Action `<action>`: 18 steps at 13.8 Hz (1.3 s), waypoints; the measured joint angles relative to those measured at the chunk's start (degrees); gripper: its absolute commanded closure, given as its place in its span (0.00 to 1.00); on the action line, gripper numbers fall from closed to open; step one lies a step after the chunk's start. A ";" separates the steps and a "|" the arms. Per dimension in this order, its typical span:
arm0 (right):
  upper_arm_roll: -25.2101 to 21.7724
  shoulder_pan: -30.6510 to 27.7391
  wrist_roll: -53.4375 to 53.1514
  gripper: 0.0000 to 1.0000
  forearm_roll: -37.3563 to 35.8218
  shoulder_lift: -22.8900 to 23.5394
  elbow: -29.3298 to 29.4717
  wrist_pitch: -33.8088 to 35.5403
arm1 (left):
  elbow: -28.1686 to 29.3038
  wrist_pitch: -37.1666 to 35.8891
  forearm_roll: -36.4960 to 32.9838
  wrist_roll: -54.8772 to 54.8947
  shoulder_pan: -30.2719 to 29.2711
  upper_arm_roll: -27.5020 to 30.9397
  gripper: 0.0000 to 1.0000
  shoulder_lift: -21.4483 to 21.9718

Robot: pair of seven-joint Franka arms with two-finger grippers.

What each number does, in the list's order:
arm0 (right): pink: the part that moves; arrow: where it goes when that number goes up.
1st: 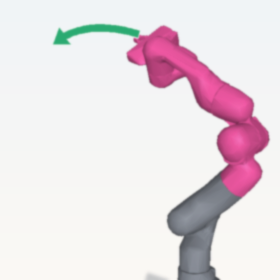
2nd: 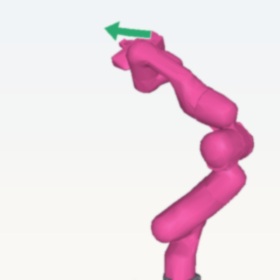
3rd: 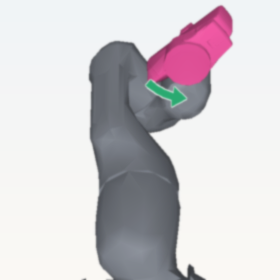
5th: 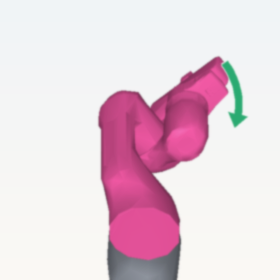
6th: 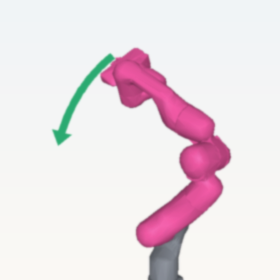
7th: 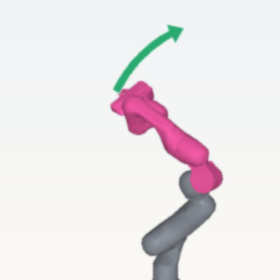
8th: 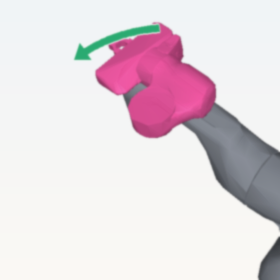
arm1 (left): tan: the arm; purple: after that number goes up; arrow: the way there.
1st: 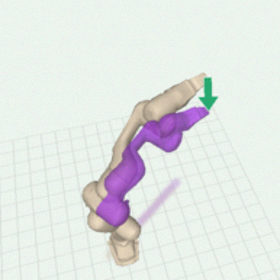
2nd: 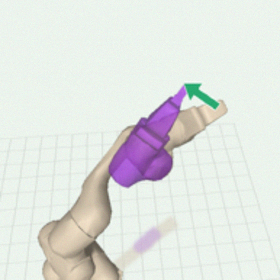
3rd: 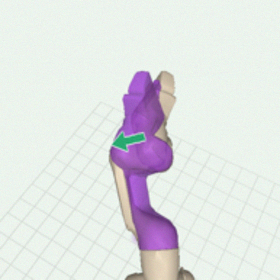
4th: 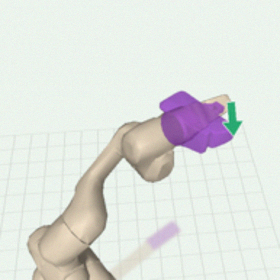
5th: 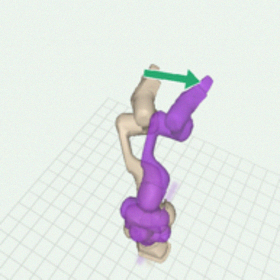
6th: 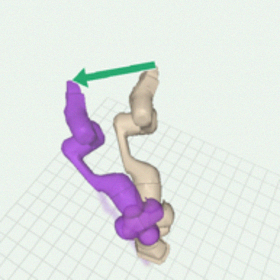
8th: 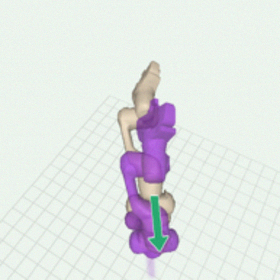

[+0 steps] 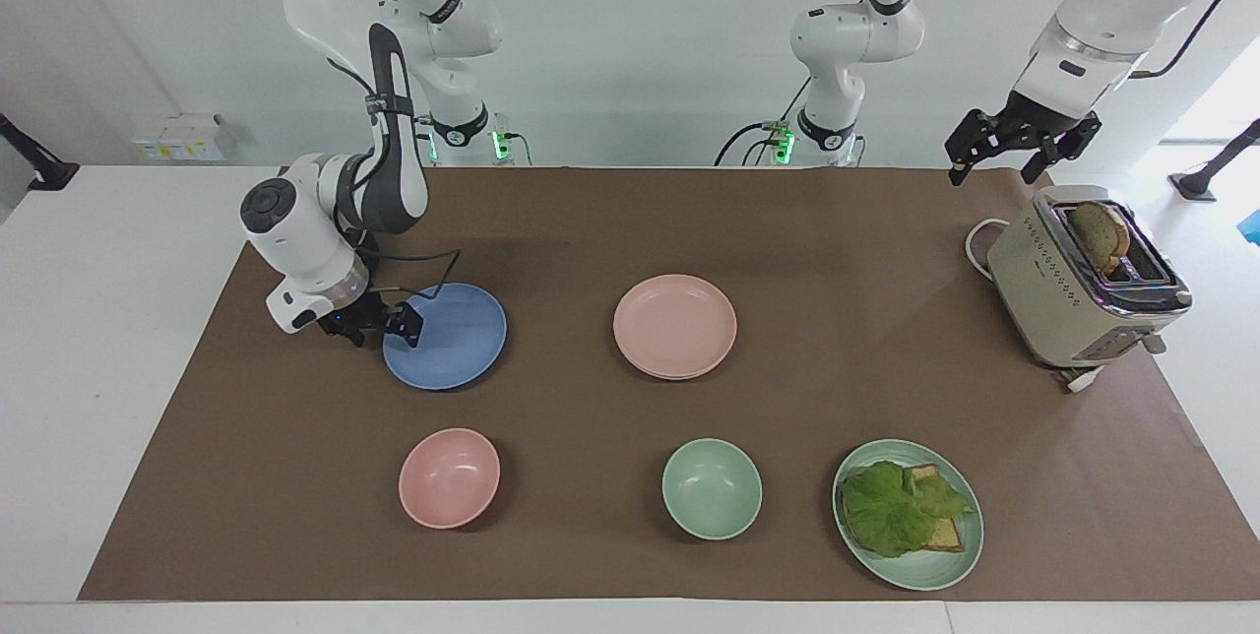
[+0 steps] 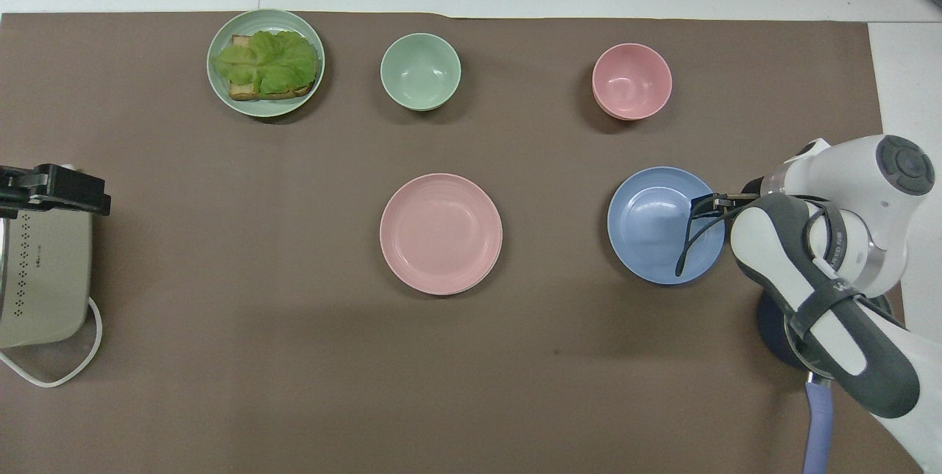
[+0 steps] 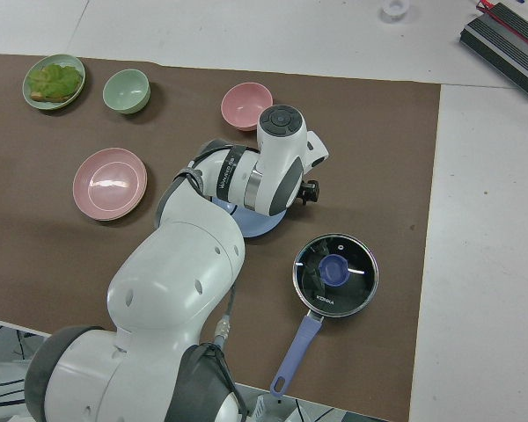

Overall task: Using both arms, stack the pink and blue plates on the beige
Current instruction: 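Grasp the blue plate rim with the right gripper, then carry the blue plate with the right gripper onto the pink plate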

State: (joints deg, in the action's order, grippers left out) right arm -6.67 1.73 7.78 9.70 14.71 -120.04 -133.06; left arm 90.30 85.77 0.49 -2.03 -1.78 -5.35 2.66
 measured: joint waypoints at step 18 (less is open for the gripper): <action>0.09 -0.74 2.85 1.00 0.18 -10.47 8.56 19.57 | 0.00 0.00 0.00 0.00 -0.25 1.19 0.00 0.00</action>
State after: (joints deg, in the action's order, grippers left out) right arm -6.58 0.99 10.63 9.88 4.24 -111.48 -113.49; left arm 90.30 85.77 0.49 -2.03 -2.03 -4.16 2.67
